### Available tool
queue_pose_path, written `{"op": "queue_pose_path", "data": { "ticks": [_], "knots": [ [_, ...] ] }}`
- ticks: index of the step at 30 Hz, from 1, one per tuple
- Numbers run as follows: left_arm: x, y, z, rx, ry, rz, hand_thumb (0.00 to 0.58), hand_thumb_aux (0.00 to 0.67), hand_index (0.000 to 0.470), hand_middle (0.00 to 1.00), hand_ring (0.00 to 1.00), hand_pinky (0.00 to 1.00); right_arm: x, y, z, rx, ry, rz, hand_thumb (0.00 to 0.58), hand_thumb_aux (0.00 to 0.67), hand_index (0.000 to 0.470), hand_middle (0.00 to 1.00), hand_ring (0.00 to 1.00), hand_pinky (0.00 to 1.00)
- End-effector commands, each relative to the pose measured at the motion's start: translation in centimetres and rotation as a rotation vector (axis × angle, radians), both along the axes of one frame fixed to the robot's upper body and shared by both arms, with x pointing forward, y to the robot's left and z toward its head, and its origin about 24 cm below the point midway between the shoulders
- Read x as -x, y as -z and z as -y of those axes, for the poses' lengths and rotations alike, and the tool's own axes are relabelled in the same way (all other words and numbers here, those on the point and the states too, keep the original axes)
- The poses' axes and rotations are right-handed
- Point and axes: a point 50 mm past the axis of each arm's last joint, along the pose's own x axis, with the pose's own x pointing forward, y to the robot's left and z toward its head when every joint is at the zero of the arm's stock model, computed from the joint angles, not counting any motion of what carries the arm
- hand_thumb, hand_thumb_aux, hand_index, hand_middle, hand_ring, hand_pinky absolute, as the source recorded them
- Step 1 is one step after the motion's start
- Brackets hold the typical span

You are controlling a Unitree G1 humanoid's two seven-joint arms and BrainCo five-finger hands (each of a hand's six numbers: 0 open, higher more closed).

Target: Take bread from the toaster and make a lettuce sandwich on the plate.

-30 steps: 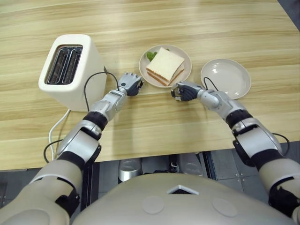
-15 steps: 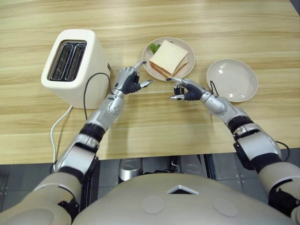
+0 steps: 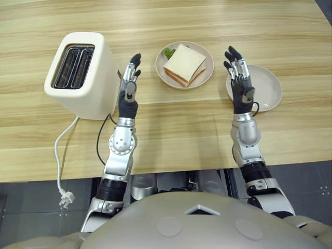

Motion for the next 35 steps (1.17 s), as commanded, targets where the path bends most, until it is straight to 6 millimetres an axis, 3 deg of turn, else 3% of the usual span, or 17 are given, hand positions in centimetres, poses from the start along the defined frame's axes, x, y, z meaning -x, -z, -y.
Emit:
{"op": "queue_pose_path", "data": {
  "ticks": [1, 10, 35],
  "knots": [
    [0.3, -0.7, -0.1, 0.013, -0.006, 0.045, 0.000, 0.000, 0.000, 0.00, 0.00, 0.00, 0.1, -0.4, -0.5, 0.005, 0.000, 0.010, 0.000, 0.000, 0.000, 0.00, 0.00, 0.00],
    [0.5, -0.6, -0.6, -0.098, -0.063, 0.095, 0.000, 0.000, 0.000, 0.00, 0.00, 0.00, -0.5, -0.2, 0.1, 0.010, 0.013, -0.008, 0.000, 0.000, 0.000, 0.00, 0.00, 0.00],
    [0.2, 0.4, -0.7, -0.160, -0.058, 0.083, 0.000, 0.000, 0.000, 0.00, 0.00, 0.00, -0.3, -0.3, 0.1, 0.013, 0.012, 0.002, 0.000, 0.000, 0.000, 0.00, 0.00, 0.00]
  ]
}}
